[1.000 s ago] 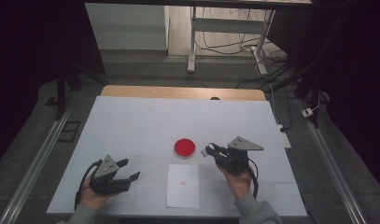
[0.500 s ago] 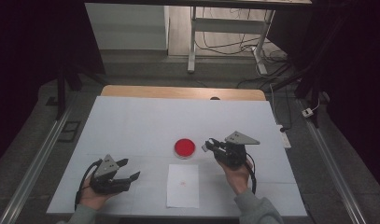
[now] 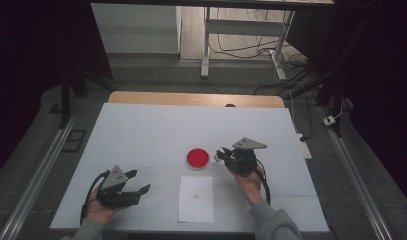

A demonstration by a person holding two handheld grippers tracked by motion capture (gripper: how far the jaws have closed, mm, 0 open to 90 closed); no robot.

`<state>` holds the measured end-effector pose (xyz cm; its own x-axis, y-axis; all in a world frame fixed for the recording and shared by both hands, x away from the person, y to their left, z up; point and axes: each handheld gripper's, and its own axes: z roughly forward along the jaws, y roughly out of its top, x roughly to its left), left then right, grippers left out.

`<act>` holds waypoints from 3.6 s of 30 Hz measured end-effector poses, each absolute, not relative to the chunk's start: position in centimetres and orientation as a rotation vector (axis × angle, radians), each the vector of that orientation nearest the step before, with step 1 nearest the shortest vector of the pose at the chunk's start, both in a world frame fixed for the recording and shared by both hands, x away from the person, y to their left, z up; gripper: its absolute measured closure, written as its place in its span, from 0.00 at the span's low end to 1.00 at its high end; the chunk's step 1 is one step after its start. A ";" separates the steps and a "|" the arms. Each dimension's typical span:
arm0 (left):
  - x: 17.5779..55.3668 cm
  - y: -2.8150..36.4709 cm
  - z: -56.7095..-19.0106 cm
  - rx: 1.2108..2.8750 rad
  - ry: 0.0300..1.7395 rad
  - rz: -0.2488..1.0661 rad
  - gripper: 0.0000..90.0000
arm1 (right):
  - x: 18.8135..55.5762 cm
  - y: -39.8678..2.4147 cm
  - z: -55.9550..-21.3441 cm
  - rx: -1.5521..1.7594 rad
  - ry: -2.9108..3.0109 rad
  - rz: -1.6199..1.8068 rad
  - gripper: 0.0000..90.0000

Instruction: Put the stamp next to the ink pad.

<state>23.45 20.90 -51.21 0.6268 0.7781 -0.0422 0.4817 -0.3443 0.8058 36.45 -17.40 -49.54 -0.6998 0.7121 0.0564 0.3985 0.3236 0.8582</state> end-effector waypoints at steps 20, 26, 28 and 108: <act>23.6 21.1 -51.3 2.007 0.998 0.441 0.33 | 36.6 -16.9 -50.8 0.996 2.335 1.210 0.84; 23.6 21.1 -51.3 2.007 0.998 0.442 0.33 | 36.5 -16.9 -50.8 0.988 2.331 1.211 0.83; 23.6 21.1 -51.3 2.007 0.998 0.442 0.33 | 36.5 -16.9 -50.9 0.983 2.329 1.213 0.83; 23.7 21.0 -51.5 2.015 1.002 0.435 0.31 | 29.5 -28.5 -50.1 0.853 2.266 1.311 0.46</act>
